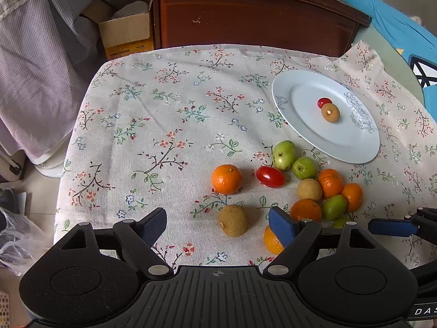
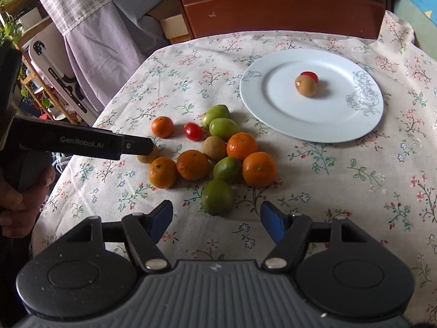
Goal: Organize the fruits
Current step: 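Move left gripper toward another brown kiwi while right gripper approaches a green lime, then close left gripper on the kiwi while right gripper closes on the lime, then carry kiwi and lime onto the white plate and open both grippers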
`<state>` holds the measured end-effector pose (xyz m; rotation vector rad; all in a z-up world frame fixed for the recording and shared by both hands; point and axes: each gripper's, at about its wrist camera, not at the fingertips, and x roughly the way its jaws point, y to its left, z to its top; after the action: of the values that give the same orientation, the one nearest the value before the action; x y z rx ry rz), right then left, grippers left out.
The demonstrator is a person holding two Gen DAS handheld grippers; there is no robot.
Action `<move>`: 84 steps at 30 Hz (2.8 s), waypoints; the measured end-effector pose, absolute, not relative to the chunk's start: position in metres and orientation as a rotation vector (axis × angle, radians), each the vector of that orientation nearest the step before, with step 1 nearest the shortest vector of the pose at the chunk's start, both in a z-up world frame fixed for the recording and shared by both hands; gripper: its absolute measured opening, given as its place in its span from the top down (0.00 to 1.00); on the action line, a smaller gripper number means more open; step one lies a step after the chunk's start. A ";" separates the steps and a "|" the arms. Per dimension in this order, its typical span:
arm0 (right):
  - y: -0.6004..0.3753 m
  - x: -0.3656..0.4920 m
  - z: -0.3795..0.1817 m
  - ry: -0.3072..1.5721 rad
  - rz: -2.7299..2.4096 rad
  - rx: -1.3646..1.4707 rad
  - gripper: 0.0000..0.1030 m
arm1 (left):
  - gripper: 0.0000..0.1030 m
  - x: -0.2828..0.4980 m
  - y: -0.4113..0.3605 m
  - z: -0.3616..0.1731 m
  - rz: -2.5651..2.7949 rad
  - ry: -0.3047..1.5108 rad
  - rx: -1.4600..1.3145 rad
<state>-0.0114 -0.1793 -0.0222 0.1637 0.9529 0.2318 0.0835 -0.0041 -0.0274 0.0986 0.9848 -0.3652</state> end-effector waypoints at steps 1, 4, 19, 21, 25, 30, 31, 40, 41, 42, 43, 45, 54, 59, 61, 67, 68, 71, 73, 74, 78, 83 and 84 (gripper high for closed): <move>-0.179 -0.010 -0.023 0.951 0.234 0.163 0.32 | 0.20 0.083 -0.005 -0.028 -0.365 0.982 0.100; -0.177 -0.010 -0.024 0.940 0.243 0.159 0.36 | 0.21 0.083 -0.005 -0.030 -0.366 0.974 0.095; -0.170 -0.002 -0.033 0.934 0.253 0.119 0.59 | 0.43 0.086 0.001 -0.033 -0.371 0.984 0.011; -0.169 -0.002 -0.033 0.933 0.254 0.112 0.59 | 0.43 0.087 0.002 -0.034 -0.358 0.986 0.007; -0.168 -0.001 -0.033 0.934 0.254 0.103 0.59 | 0.43 0.088 0.003 -0.039 -0.350 1.006 0.017; -0.168 -0.001 -0.032 0.934 0.251 0.104 0.59 | 0.50 0.083 -0.010 -0.044 -0.371 1.002 0.076; -0.168 -0.001 -0.032 0.934 0.250 0.103 0.60 | 0.58 0.082 -0.011 -0.043 -0.370 0.993 0.090; -0.170 0.000 -0.032 0.936 0.248 0.114 0.72 | 0.75 0.079 -0.015 -0.041 -0.399 0.977 0.105; -0.171 0.000 -0.032 0.935 0.252 0.118 0.72 | 0.75 0.079 -0.016 -0.041 -0.400 0.979 0.101; -0.171 0.000 -0.031 0.933 0.255 0.121 0.72 | 0.75 0.079 -0.016 -0.040 -0.400 0.979 0.096; -0.171 0.000 -0.028 0.928 0.260 0.124 0.72 | 0.75 0.079 -0.016 -0.039 -0.400 0.975 0.093; -0.172 0.000 -0.023 0.908 0.270 0.133 0.72 | 0.75 0.078 -0.016 -0.034 -0.401 0.955 0.097; -0.181 0.005 -0.005 0.846 0.240 0.154 0.72 | 0.75 0.074 -0.027 -0.014 -0.439 0.864 0.094; -0.193 0.011 0.009 0.804 0.186 0.175 0.72 | 0.75 0.075 -0.034 -0.003 -0.461 0.806 0.076; -0.200 0.014 0.017 0.780 0.162 0.186 0.72 | 0.75 0.076 -0.036 0.003 -0.468 0.778 0.066; -0.220 0.021 0.035 0.716 0.102 0.221 0.72 | 0.75 0.083 -0.045 0.019 -0.490 0.725 0.039; -0.223 0.022 0.037 0.711 0.091 0.226 0.72 | 0.75 0.086 -0.047 0.021 -0.494 0.723 0.033; -0.231 0.027 0.042 0.699 0.055 0.238 0.72 | 0.75 0.089 -0.053 0.025 -0.502 0.717 0.027; -0.237 0.028 0.044 0.692 0.038 0.253 0.72 | 0.75 0.091 -0.059 0.027 -0.507 0.714 0.020; -0.239 0.029 0.045 0.689 0.027 0.263 0.72 | 0.75 0.093 -0.062 0.027 -0.512 0.713 0.016; -0.247 0.034 0.041 0.707 -0.012 0.288 0.72 | 0.75 0.099 -0.075 0.026 -0.532 0.721 0.011; -0.256 0.042 0.028 0.757 -0.047 0.336 0.72 | 0.75 0.107 -0.091 0.017 -0.559 0.737 0.047; -0.257 0.043 0.026 0.765 -0.053 0.344 0.72 | 0.75 0.110 -0.093 0.014 -0.566 0.747 0.049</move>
<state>0.0429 -0.2575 0.0258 0.3435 0.7650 -0.0533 0.1099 -0.0934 0.0139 0.0494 0.7474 -0.5660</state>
